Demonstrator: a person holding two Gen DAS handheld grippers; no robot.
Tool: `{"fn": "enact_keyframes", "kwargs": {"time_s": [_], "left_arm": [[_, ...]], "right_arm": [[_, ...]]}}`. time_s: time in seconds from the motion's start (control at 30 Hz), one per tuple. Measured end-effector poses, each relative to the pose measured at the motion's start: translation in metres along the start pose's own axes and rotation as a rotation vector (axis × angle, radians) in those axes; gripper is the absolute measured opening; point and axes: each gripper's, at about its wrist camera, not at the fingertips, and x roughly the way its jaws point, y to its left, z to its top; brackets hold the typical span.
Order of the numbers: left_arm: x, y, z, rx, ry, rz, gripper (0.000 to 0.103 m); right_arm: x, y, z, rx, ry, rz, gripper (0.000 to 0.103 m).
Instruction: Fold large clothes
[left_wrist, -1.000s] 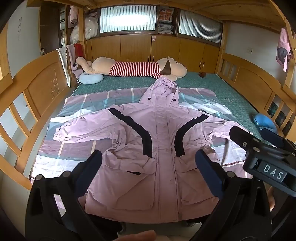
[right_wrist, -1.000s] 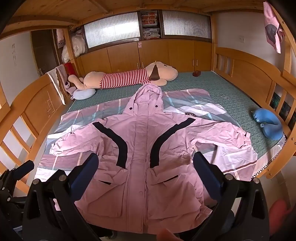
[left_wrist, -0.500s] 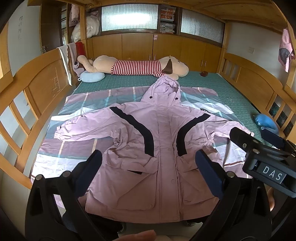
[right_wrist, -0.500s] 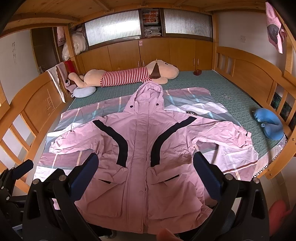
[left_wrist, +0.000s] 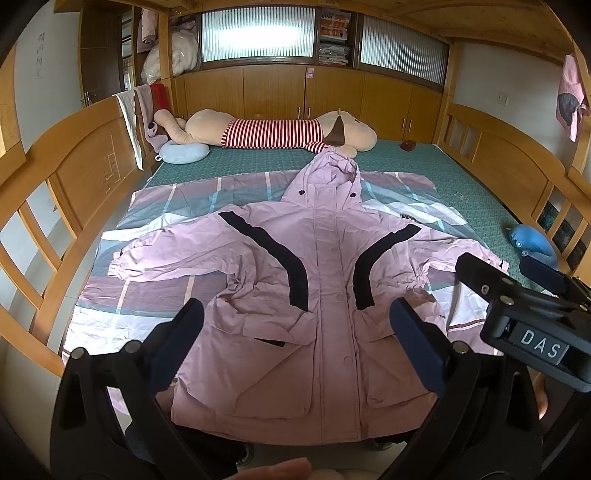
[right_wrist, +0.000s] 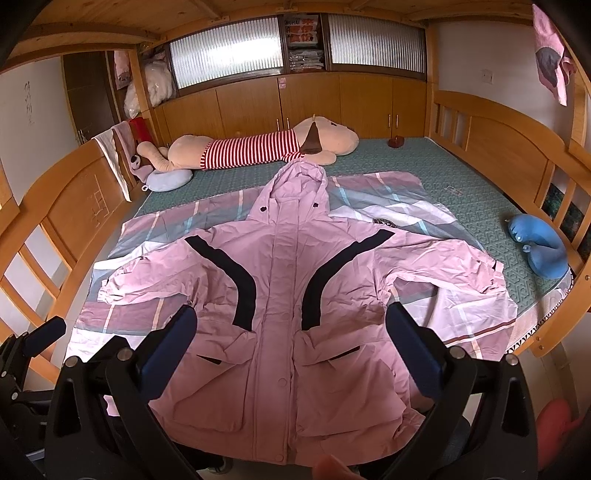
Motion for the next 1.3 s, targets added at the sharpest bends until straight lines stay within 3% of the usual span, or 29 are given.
{"fn": "enact_keyframes", "kwargs": {"time_s": [1.3], "left_arm": [[0.011, -0.002, -0.010, 0.005, 0.017, -0.001, 0.101]], "right_arm": [[0.015, -0.005, -0.011, 0.001, 0.023, -0.003, 0.102]]}}
